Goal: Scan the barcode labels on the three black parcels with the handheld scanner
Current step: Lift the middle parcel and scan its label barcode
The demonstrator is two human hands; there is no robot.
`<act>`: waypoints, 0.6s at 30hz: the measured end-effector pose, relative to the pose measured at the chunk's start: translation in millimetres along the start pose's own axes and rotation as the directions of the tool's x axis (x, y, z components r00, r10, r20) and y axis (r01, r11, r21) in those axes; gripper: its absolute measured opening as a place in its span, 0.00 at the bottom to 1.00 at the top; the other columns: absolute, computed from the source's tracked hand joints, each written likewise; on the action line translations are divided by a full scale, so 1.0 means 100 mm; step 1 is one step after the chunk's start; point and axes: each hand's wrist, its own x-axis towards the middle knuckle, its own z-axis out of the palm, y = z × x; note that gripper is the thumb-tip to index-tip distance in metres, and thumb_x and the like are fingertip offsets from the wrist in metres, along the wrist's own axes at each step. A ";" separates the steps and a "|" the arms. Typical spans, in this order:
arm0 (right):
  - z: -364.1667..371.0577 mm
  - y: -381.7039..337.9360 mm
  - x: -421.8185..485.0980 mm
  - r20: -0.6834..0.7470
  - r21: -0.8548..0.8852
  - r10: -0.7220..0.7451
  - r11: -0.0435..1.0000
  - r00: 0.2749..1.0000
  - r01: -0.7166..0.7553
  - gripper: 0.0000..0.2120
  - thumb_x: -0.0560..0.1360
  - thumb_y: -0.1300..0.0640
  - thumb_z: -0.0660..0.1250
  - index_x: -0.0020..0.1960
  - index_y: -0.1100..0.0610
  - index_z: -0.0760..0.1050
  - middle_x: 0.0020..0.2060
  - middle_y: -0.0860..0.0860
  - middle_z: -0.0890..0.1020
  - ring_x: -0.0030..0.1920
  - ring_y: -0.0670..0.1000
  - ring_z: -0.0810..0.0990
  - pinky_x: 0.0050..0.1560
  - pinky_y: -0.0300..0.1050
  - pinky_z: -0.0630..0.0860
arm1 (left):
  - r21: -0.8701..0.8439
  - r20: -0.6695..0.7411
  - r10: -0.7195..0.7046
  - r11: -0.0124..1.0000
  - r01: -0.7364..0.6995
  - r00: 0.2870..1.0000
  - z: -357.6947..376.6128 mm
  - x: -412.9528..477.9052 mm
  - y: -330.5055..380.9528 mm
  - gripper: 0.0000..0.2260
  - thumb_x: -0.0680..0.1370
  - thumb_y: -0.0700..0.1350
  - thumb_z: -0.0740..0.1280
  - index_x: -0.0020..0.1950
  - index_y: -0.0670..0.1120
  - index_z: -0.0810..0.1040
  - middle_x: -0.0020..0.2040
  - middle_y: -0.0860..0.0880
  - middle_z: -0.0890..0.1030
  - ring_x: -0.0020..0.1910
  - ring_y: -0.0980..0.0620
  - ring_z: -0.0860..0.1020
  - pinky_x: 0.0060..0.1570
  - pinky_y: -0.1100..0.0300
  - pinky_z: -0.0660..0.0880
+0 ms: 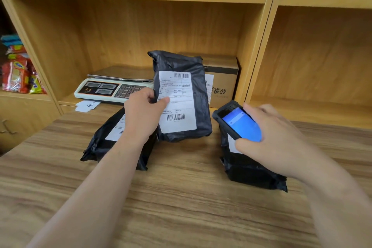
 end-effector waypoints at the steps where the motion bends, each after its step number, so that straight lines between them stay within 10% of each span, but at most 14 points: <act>1: 0.00 -0.01 0.00 0.005 -0.001 0.000 1.000 1.000 0.000 0.44 0.68 0.41 0.65 0.80 0.48 0.53 0.59 0.40 0.61 0.56 0.45 0.65 0.49 0.44 0.65 | -0.003 -0.018 0.001 1.000 -0.001 1.000 -0.01 0.00 0.00 0.11 0.71 0.52 0.74 0.38 0.47 0.79 0.40 0.49 0.87 0.43 0.44 0.86 0.46 0.40 0.83; 18: 0.07 -0.15 -0.04 0.098 -0.014 -0.044 0.999 0.994 0.046 0.30 0.67 0.40 0.66 0.67 0.43 0.64 0.55 0.41 0.65 0.51 0.46 0.71 0.44 0.43 0.71 | 0.010 -0.227 0.032 0.999 -0.030 0.973 -0.05 0.03 0.04 0.09 0.77 0.50 0.72 0.46 0.45 0.81 0.45 0.52 0.86 0.47 0.49 0.83 0.47 0.49 0.81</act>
